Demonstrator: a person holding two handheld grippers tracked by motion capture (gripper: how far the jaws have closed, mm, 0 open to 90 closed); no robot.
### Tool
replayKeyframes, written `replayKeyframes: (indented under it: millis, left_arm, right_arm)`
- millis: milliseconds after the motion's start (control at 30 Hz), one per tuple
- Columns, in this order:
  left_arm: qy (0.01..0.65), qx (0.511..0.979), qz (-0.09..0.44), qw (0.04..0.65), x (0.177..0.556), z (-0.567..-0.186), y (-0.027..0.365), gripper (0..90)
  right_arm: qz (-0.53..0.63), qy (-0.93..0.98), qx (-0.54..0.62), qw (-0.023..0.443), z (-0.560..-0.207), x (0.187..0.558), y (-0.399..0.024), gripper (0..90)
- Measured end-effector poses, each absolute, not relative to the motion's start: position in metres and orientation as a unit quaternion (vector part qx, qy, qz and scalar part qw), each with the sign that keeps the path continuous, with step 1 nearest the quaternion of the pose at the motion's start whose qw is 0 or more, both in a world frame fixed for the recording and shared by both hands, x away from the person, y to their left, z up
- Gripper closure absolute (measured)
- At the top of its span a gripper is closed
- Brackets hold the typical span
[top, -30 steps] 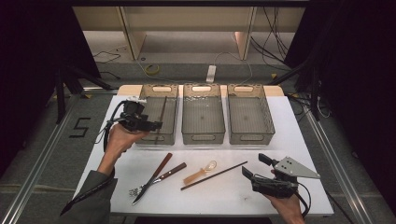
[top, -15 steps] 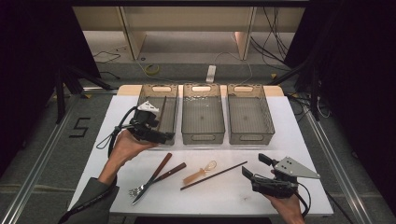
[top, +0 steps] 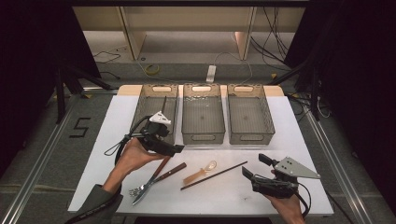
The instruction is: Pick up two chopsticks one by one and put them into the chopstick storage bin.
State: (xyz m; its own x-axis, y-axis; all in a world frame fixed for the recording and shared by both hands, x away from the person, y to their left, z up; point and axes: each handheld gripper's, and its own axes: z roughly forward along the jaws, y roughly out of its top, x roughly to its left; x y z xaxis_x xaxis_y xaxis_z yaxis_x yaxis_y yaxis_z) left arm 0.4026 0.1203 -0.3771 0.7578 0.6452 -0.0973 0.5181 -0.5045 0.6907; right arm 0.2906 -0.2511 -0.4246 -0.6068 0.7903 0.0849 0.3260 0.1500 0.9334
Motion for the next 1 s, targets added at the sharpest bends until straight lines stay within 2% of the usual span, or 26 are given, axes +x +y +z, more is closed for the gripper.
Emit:
replayKeyframes:
  millis: [1000]
  left_arm:
    - [0.239, 0.923, 0.029, 0.301, 0.365, -0.418, 0.06, 18.2]
  right_arm:
    - [0.524, 0.728, 0.382, 0.221, -0.425, 0.29, -0.251, 23.0]
